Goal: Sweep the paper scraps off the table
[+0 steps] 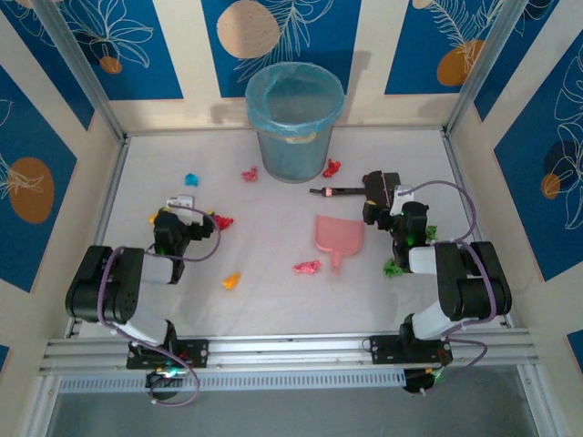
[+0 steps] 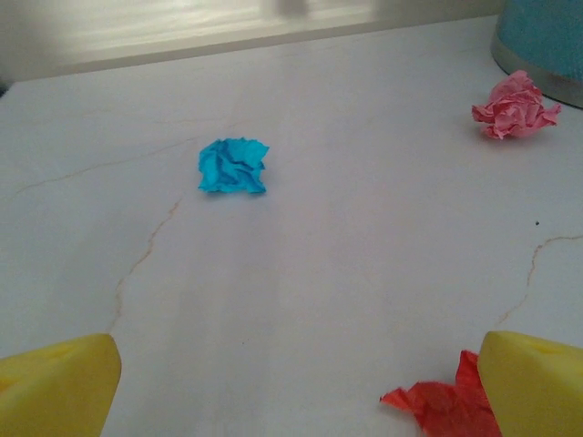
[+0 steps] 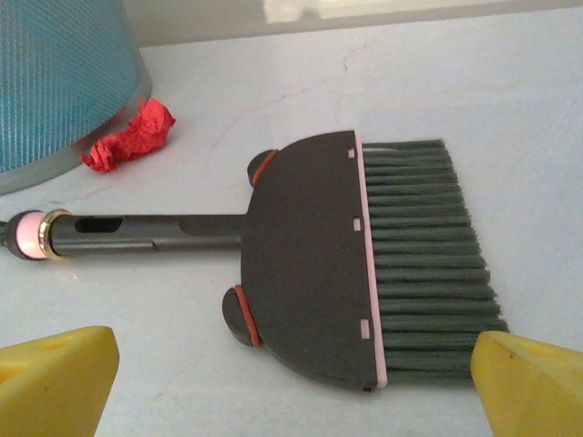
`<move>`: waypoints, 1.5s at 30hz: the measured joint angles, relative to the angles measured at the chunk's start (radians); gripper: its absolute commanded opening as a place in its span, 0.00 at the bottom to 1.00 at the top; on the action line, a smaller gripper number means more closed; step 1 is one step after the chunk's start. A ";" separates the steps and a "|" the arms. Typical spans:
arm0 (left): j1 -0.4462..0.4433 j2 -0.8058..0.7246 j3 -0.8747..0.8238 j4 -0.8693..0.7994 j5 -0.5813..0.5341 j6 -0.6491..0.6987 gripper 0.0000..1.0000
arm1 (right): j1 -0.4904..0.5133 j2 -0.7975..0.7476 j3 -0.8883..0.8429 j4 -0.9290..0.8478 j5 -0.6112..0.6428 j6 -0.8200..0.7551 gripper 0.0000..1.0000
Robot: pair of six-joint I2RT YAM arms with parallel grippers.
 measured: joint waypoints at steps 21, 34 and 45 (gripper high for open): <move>0.002 -0.652 -0.162 -0.115 -0.236 -0.675 1.00 | 0.062 -0.681 0.162 -0.783 0.084 0.386 0.99; 0.000 -0.537 -0.026 -0.190 0.039 -0.775 1.00 | -0.017 -0.661 0.292 -1.350 -0.065 0.686 0.99; -0.290 -0.375 0.156 -0.236 0.192 -0.692 1.00 | 0.217 -0.523 0.335 -1.616 -0.093 0.705 0.99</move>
